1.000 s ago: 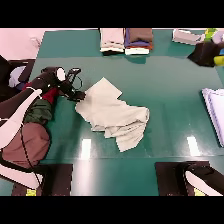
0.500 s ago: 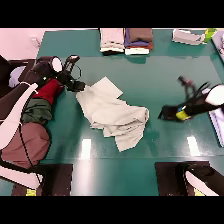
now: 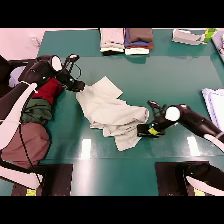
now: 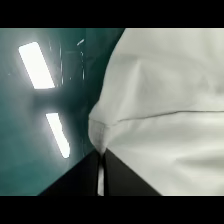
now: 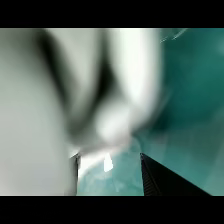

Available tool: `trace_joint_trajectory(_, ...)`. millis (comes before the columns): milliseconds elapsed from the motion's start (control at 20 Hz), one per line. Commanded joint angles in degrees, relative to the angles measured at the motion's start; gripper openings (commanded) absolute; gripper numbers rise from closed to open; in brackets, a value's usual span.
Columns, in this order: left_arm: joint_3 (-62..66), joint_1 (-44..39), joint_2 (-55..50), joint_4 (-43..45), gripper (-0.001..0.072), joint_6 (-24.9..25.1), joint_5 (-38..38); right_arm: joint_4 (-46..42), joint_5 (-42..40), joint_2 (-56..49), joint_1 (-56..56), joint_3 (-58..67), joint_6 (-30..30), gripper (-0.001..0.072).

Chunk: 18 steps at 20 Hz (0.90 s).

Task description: Fold the shirts.

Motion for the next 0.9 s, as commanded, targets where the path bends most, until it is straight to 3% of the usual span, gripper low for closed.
trace_joint_trajectory(0,0.0,0.0,0.0,0.0,0.0025,0.0,-0.7,-0.2,-2.1,-6.7,4.1,3.4,0.9,0.0428)
trace_joint_trajectory(50,0.0,0.0,0.0,0.0,0.0024,0.0,-0.7,-0.4,-2.0,-7.7,4.5,3.9,0.9,0.0383)
trace_joint_trajectory(100,0.0,0.0,0.0,0.1,0.0025,0.0,-0.7,-0.7,-2.0,-8.3,4.9,4.2,0.9,0.0210)
trace_joint_trajectory(200,0.1,0.0,0.5,0.6,0.0024,0.1,-0.5,-3.1,-1.5,-7.9,5.3,4.2,1.0,0.0042)
trace_joint_trajectory(400,3.4,0.0,5.5,4.4,0.0024,0.0,1.1,-9.2,1.5,1.1,1.9,4.2,3.0,0.0023)
trace_joint_trajectory(600,10.1,0.0,13.3,5.4,0.0024,0.0,3.1,-14.7,7.1,15.5,-8.3,4.8,3.5,0.0022)
trace_joint_trajectory(850,18.1,0.0,26.8,5.3,0.0024,0.0,7.7,-17.9,12.0,26.8,-25.9,19.4,-4.3,0.0022)
